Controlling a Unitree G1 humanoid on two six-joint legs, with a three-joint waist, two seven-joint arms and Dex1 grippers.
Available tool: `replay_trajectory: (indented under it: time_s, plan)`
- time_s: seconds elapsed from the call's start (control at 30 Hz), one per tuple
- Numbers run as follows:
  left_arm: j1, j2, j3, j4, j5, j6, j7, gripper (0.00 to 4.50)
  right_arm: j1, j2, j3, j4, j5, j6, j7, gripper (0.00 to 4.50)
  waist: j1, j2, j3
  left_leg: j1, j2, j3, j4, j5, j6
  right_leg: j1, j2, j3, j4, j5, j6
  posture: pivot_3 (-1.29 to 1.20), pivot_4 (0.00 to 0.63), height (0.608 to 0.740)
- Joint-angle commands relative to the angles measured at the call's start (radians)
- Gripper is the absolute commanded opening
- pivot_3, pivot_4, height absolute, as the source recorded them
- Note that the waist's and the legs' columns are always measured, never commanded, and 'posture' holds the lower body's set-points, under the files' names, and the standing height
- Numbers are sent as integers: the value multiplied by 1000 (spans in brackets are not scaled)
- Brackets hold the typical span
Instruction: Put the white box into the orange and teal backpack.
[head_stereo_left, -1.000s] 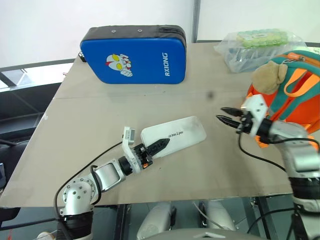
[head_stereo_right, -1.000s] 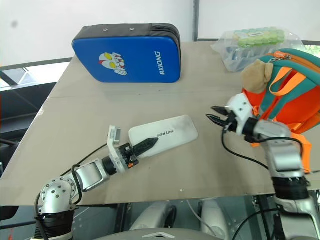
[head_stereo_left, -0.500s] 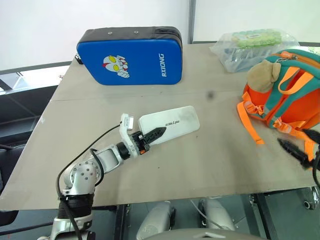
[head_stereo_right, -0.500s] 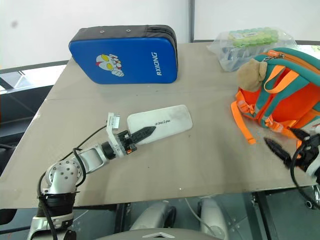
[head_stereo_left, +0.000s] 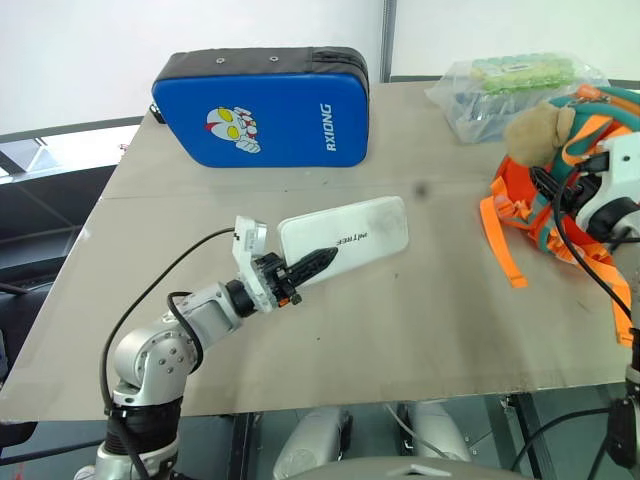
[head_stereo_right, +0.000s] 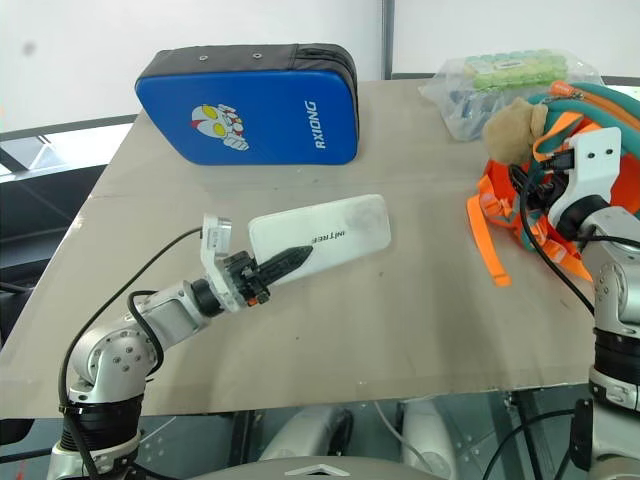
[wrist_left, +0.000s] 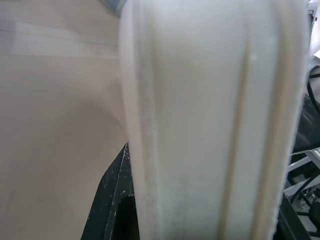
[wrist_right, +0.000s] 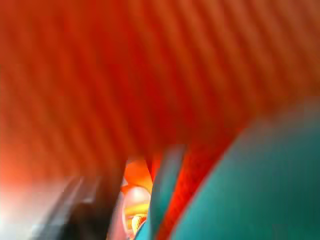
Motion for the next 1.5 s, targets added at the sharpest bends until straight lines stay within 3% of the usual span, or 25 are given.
replay_trajectory:
  time_s: [0.03,0.1,0.13,0.37,0.57,0.67,0.8,1.0,1.1,1.33,1.5]
  plan:
    - [20,-25,54,-71,-31,-43,34,1137,-73,0,33,43,-7,-84,65,1173,-3,0,0,0,0,0,0,0,0,0,0,0,0,0,0,0,150,739]
    - [30,-38,68,-75,-31,-52,50,1137,-102,3,51,77,-4,-115,105,264,-4,0,0,0,0,1,1,0,0,0,0,1,1,0,0,0,150,739]
    - [35,-49,82,-72,-33,-62,61,1137,-132,9,68,100,2,-140,143,65,-3,0,0,1,0,1,1,0,0,0,0,1,1,0,0,0,150,739]
    - [-19,-132,185,-8,29,-200,187,1137,-369,107,165,248,78,-301,451,65,-25,0,1,0,1,0,2,0,0,0,1,0,2,0,0,0,150,739]
    - [-53,-126,275,-13,20,-255,249,1137,-442,142,217,181,247,-177,726,65,-29,-1,2,-5,1,0,2,0,0,-5,1,0,1,0,0,0,150,739]
    - [-29,-80,300,-44,26,-276,207,1137,-401,113,252,99,296,-103,811,65,-28,-1,2,-11,1,-2,4,0,0,-9,0,-4,0,0,0,0,150,739]
    - [27,20,328,-110,-13,-256,117,1137,-352,80,323,120,195,-164,851,65,-26,-2,2,-17,-1,-7,7,0,0,-11,-3,-13,-1,0,0,0,150,739]
    - [111,173,424,-181,-200,-186,22,1137,-326,70,368,165,131,-196,871,65,-25,-1,3,-15,-1,-7,7,0,0,-11,-3,-12,2,1,-1,0,150,739]
    - [128,252,457,-182,-226,-166,-32,1137,-313,51,369,157,149,-183,920,65,-26,-2,3,-14,-1,-7,6,0,0,-10,-3,-12,3,1,-1,0,150,739]
    - [4,374,323,-125,-60,-217,-165,1137,-282,-10,329,112,260,-101,1041,65,-20,-1,3,-15,-1,-7,6,0,0,-10,-3,-13,1,1,-1,0,150,739]
    - [-69,438,221,-45,68,-281,-336,1137,-260,-36,296,83,310,-63,1051,65,-23,-1,3,-15,-1,-7,5,0,0,-10,-3,-13,1,1,-1,0,150,739]
